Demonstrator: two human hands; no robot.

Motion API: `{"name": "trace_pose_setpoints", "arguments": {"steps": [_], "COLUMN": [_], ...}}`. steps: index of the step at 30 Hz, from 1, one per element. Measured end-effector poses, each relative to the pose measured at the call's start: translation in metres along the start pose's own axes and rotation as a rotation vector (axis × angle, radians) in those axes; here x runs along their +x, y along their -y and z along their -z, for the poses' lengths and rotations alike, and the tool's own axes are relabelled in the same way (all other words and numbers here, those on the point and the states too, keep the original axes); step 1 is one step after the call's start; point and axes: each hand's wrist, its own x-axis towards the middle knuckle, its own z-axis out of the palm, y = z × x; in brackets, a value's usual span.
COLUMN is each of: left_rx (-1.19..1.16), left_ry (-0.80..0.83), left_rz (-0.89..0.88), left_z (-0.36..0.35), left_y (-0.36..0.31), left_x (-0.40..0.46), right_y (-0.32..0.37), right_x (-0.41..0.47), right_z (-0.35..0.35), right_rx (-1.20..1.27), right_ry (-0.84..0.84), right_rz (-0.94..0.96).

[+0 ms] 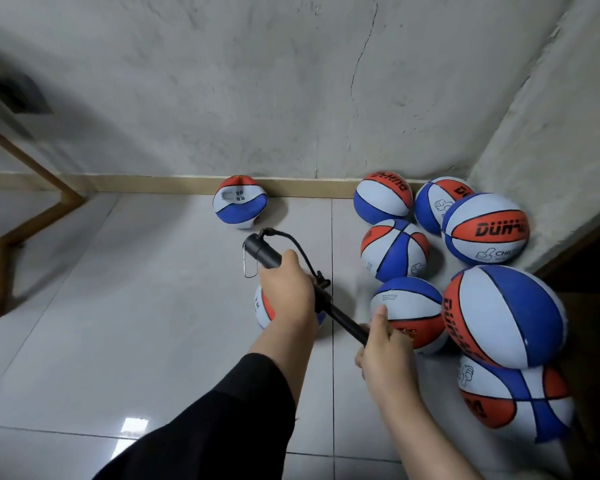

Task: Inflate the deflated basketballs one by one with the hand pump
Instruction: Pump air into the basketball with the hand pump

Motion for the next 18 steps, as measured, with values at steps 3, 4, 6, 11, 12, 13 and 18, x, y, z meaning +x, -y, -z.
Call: {"name": "trace_pose_setpoints", "arguments": {"steps": [3, 4, 6, 11, 12, 13, 18], "left_rx": [0.041, 0.014, -0.047, -0.069, -0.075, -0.085, -0.122], "left_ry": [0.004, 0.019, 0.045, 0.071, 0.063, 0.049, -0.024], "left_rz": [-0.024, -0.036, -0.056, 0.029, 0.044, 0.053, 0.047], "left_z": [-0.007, -0.010, -0.014, -0.010, -0.007, -0.004, 0.012], "left_y": [0.005, 0.005, 0.007, -0.002, -0.006, -0.009, -0.014], "left_x": [-0.019, -0.028, -0.041, -0.018, -0.013, -0.006, 0.027], "right_y": [0.011, 0.014, 0.019, 0.028, 0.027, 0.025, 0.005], "right_x": [0.000, 0.001, 0.004, 0.004, 0.004, 0.002, -0.003], "right_z": [-0.002, -0.003, -0.006, -0.014, -0.014, -0.013, -0.002], "right_rx": [0.057, 0.077, 0.085, 0.036, 0.035, 0.029, -0.021], "right_ry": [-0.013, -0.021, -0.032, -0.006, 0.002, 0.012, 0.017], "right_rz": [-0.003, -0.017, -0.039, 0.055, 0.073, 0.082, 0.024]}}
